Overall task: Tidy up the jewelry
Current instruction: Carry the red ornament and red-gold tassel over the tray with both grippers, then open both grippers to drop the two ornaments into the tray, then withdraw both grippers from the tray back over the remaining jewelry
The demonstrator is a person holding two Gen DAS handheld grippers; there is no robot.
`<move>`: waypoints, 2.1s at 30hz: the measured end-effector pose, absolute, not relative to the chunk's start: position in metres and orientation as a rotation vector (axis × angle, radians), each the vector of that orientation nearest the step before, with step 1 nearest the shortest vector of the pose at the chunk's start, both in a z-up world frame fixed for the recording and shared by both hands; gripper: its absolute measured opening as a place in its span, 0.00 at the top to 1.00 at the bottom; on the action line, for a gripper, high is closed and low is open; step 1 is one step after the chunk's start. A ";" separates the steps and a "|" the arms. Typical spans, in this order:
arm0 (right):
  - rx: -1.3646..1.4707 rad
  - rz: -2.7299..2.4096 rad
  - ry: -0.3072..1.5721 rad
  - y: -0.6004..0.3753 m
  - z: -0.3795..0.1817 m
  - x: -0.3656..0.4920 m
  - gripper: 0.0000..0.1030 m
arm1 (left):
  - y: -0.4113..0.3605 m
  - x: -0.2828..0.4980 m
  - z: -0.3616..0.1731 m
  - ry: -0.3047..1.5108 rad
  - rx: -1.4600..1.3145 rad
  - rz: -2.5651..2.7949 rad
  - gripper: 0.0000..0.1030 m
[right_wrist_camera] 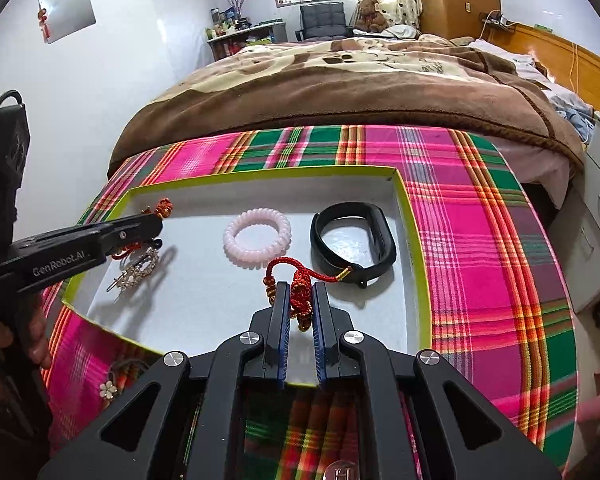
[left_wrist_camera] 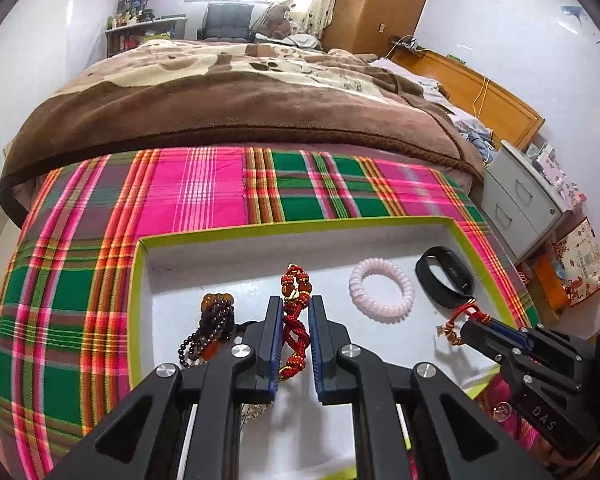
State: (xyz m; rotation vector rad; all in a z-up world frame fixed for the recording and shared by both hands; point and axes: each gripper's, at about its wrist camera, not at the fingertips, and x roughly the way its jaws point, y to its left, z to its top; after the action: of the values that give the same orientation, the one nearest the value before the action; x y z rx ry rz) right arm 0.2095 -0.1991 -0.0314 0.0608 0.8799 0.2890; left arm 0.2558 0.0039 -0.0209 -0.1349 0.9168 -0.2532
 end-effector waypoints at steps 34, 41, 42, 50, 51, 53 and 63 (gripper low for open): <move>0.042 0.249 0.891 -0.201 -0.039 0.209 0.61 | -0.002 0.247 -0.032 0.937 -0.142 -0.240 0.69; 0.063 0.239 0.859 -0.206 -0.028 0.200 0.61 | -0.006 0.229 -0.015 0.888 -0.138 -0.247 0.64; 0.066 0.241 0.856 -0.206 -0.027 0.199 0.61 | -0.007 0.226 -0.013 0.887 -0.134 -0.248 0.64; 0.072 0.237 0.831 -0.208 -0.017 0.182 0.61 | -0.006 0.199 0.002 0.867 -0.116 -0.222 0.64; 0.072 0.237 0.826 -0.208 -0.015 0.179 0.61 | -0.006 0.194 0.003 0.865 -0.117 -0.218 0.63; 0.069 0.237 0.819 -0.208 -0.013 0.172 0.61 | -0.007 0.184 0.007 0.850 -0.103 -0.203 0.63; 0.085 0.245 0.763 -0.223 0.001 0.136 0.52 | 0.012 0.130 0.008 0.824 -0.144 -0.188 0.63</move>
State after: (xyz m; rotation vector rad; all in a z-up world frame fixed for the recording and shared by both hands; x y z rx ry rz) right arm 0.1357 -0.2230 0.0011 0.0850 0.7627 0.2447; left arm 0.1299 0.0125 0.0078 -0.1440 0.8240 -0.1881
